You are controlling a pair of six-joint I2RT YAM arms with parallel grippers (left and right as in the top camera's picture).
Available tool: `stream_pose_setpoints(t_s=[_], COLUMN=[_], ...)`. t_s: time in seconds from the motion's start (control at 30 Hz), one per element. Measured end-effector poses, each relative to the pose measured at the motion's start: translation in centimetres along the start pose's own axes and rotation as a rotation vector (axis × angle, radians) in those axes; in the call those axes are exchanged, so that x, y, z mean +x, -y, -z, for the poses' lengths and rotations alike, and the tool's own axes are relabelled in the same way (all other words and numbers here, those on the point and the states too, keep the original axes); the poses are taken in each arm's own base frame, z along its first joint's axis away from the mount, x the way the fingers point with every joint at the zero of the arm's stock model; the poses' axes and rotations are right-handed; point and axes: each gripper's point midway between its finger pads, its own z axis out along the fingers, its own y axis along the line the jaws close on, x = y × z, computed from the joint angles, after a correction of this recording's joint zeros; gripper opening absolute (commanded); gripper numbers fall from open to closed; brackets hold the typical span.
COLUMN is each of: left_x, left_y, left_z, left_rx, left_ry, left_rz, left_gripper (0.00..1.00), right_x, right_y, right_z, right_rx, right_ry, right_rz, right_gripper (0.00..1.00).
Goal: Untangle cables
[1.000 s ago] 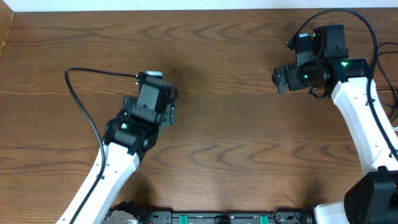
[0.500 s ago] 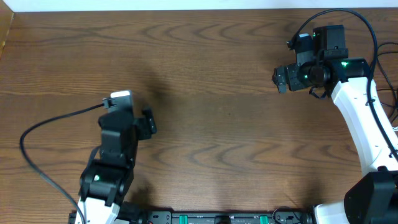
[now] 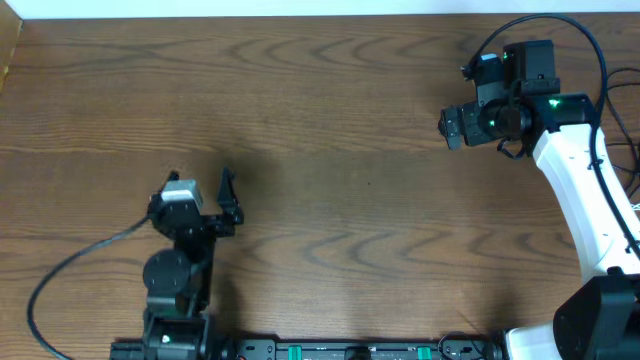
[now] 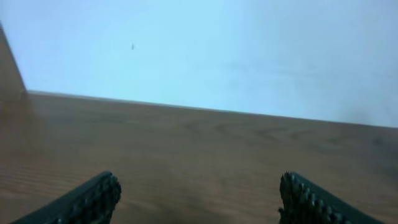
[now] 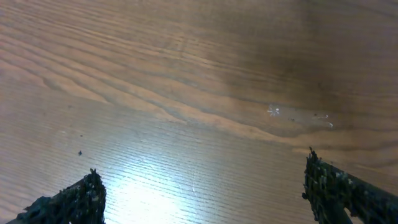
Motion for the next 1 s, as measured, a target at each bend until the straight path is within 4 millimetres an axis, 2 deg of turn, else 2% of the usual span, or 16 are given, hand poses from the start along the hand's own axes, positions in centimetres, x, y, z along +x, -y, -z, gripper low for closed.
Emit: stream_pose_setpoints(t_s=[0.33, 0.53, 0.77, 0.9, 1.0], left_x=[3.2, 6.6, 8.6, 7.4, 7.1], left_y=[-0.8, -1.2, -1.4, -1.1, -1.1], left_z=[1.2, 1.3, 2.0, 2.4, 2.5], left_rx=[-0.004, -0.011, -0.011, 0.003, 0.004], left_ry=[0.028, -0.038, -0.115, -0.064, -0.054], left_rz=[-0.064, -0.082, -0.105, -0.113, -0.127], left_gripper=[0.83, 0.83, 0.83, 0.83, 0.83], right_x=[0.0, 0.0, 0.0, 0.0, 0.0], right_y=[0.0, 0.0, 0.0, 0.0, 0.0], right_z=[0.0, 0.0, 0.0, 0.0, 0.0], right_rx=[0.000, 0.000, 0.000, 0.001, 0.002], right_ry=[0.000, 0.000, 0.000, -0.001, -0.001], right_rz=[0.000, 0.000, 0.000, 0.000, 0.000], right_gripper=[0.99, 0.99, 0.99, 0.99, 0.99])
